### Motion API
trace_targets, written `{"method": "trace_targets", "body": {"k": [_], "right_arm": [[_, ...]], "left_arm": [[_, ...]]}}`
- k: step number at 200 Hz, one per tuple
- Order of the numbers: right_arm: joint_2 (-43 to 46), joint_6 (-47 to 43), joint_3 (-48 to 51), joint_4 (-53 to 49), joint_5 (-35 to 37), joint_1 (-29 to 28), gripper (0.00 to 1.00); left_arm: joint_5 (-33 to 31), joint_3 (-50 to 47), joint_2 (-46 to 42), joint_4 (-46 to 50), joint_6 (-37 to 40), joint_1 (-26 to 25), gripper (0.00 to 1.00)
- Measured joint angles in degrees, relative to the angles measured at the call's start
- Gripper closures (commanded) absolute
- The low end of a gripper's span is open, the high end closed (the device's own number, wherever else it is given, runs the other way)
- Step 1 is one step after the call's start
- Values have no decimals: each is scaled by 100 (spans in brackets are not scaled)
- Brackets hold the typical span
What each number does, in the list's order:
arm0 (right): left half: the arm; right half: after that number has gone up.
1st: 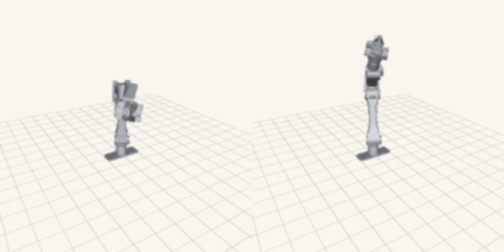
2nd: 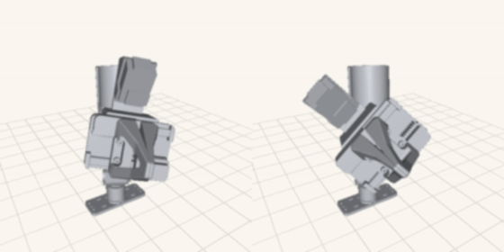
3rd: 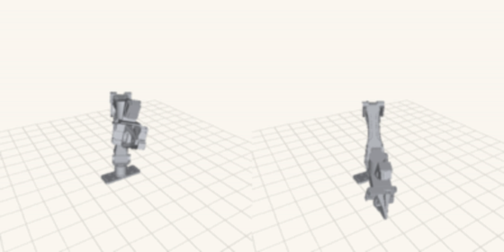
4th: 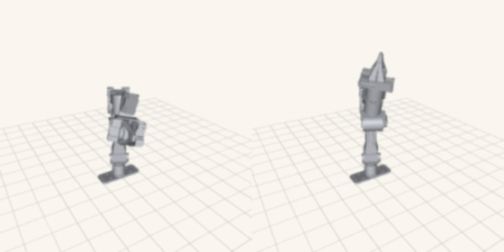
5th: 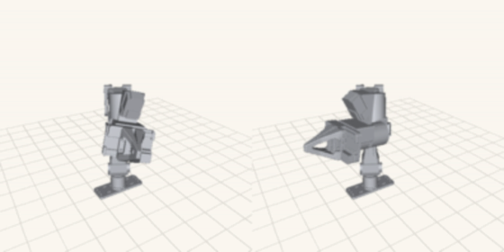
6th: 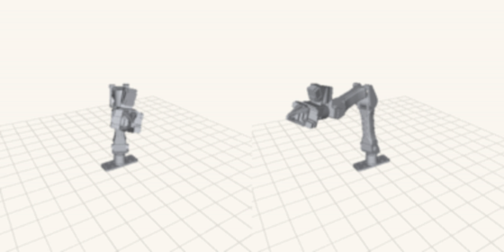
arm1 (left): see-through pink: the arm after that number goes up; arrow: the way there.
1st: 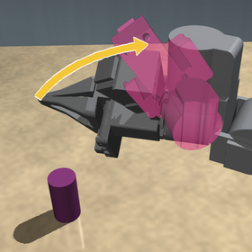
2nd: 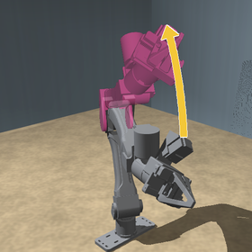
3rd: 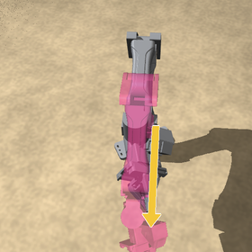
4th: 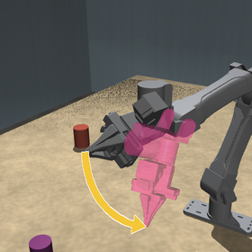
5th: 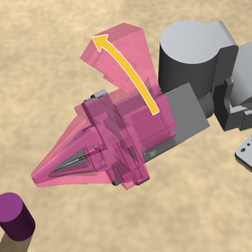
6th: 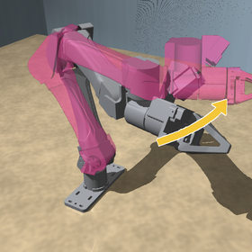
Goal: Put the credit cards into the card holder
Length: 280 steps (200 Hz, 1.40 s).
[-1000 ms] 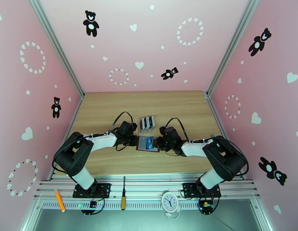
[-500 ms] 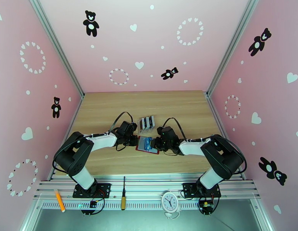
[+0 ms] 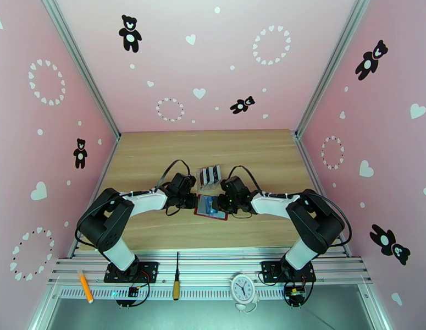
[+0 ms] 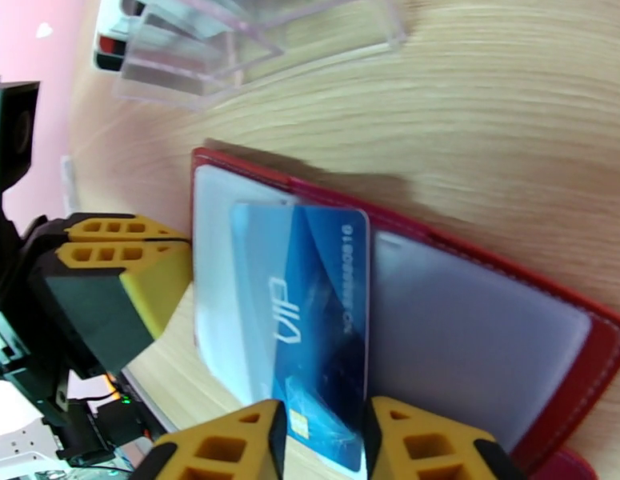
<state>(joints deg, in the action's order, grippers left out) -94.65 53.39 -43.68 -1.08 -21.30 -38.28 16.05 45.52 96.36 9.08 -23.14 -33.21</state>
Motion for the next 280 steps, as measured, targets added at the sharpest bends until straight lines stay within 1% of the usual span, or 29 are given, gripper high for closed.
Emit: {"method": "trace_targets", "body": {"k": [18,31,78,143,205,280], "right_arm": [[2,-173,-247,-490,190,-2,64],[0,-306,-431,-802,321,-2,63],[-13,-597,-881,-1552,688,-109,63],[-306,-717,-1161,-2052,997,-308,63],[-538,-750,-1397,-2243,1119,-393,62],[-560,-745,-1585,-2352,1156,-577,62]], "left_arm": [[4,7,-2,20,4,0,97],[9,13,-2,37,-24,0,100],[129,20,-2,59,-44,0,100],[306,20,-2,59,-151,0,100],[431,11,-55,55,-260,0,100],[476,7,-118,39,-297,0,100]]}}
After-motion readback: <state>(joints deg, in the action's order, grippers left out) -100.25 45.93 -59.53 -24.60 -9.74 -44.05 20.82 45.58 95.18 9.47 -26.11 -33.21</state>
